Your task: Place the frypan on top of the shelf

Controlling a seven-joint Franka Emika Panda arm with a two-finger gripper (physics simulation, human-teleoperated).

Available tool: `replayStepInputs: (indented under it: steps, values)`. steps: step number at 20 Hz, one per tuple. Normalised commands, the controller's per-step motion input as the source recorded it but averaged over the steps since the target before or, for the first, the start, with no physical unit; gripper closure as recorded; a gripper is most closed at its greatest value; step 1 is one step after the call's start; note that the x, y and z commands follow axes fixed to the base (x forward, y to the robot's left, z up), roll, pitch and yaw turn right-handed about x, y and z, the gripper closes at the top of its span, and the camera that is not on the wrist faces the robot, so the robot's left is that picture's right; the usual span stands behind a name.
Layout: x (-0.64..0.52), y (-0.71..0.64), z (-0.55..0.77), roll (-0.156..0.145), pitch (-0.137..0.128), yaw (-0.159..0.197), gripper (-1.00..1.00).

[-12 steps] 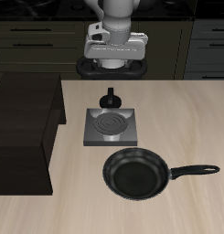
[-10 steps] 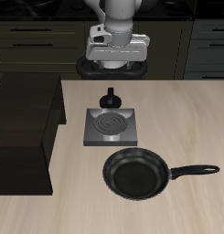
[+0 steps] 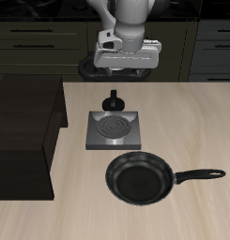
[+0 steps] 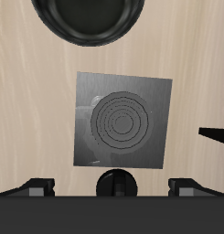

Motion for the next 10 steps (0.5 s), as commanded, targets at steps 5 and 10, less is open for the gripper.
replayStepInputs:
  steps: [5,10]
  values:
    - [0.31,0.07,0.09,-0.020,0.000,-0.017,-1.00]
    - [0.26,0.06,0.03,0.006,0.007,0.004,-1.00]
